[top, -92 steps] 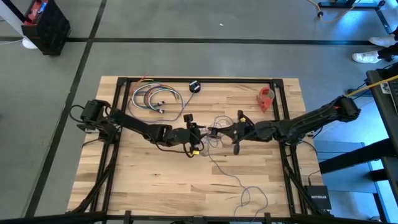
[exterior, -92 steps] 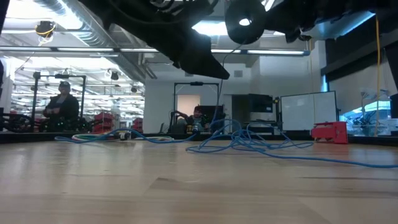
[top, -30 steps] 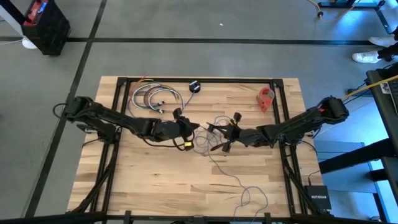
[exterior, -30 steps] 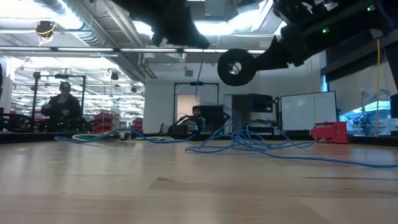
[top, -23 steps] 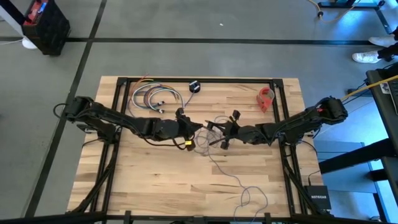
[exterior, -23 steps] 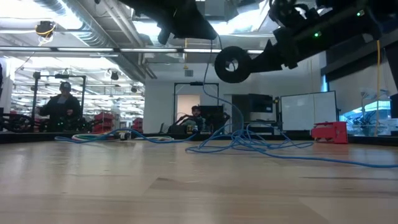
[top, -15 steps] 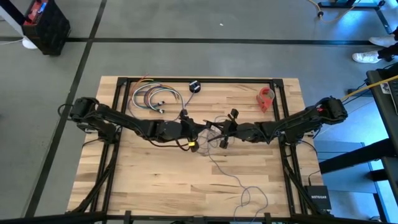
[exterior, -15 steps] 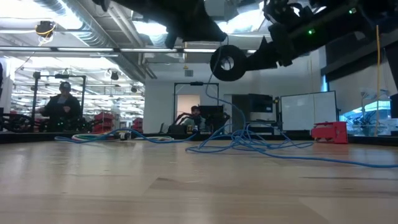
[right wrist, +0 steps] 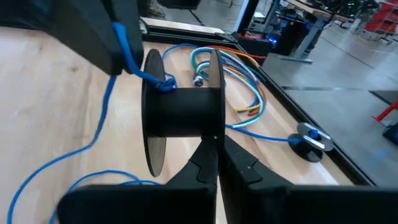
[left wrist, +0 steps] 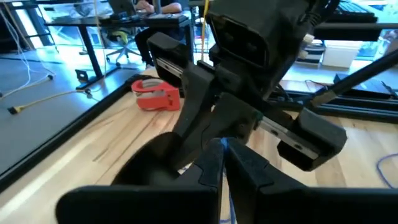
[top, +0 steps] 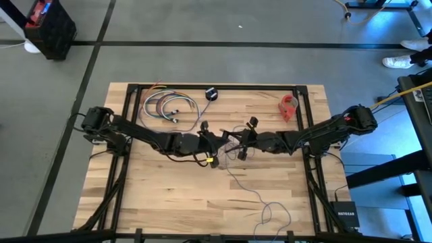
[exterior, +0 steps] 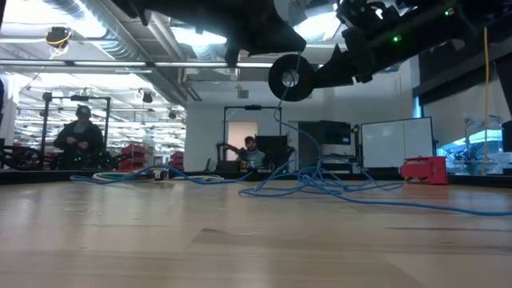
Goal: Coil cords
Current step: Coil the blue wire onto the black spool
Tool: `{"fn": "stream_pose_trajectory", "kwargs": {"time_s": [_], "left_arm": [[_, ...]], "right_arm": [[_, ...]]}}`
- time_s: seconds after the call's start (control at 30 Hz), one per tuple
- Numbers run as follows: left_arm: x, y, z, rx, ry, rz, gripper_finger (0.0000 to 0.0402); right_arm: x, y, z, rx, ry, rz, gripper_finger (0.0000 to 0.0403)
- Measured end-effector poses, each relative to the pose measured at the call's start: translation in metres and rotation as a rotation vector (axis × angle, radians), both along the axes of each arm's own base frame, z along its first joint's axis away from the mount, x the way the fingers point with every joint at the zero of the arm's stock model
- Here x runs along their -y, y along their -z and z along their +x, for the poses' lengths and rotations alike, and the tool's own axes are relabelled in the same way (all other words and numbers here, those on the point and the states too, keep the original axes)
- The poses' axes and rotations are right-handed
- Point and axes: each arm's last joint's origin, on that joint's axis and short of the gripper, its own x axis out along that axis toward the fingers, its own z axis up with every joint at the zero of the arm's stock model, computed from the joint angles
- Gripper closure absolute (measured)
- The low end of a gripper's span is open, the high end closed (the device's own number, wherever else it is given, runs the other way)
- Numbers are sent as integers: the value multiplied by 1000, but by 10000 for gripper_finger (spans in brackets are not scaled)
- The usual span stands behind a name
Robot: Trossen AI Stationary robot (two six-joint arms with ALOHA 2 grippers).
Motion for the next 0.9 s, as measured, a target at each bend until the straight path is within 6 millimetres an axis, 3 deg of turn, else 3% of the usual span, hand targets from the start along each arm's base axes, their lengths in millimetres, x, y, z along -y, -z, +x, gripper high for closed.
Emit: {"fn": "stream_pose_trajectory", "kwargs": {"time_s": [0.47,0.73,0.9], "left_arm": [[7,1,-1,-23,30,35,245],[13,1,-2,-39,49,78,242],[23,-12,3,-157,61,130,256]], "right_arm": [[1,-3,0,29,39,-12,401],[1,-5,1,56,38,-5,401],[0,-5,1,56,36,-4,401]]}}
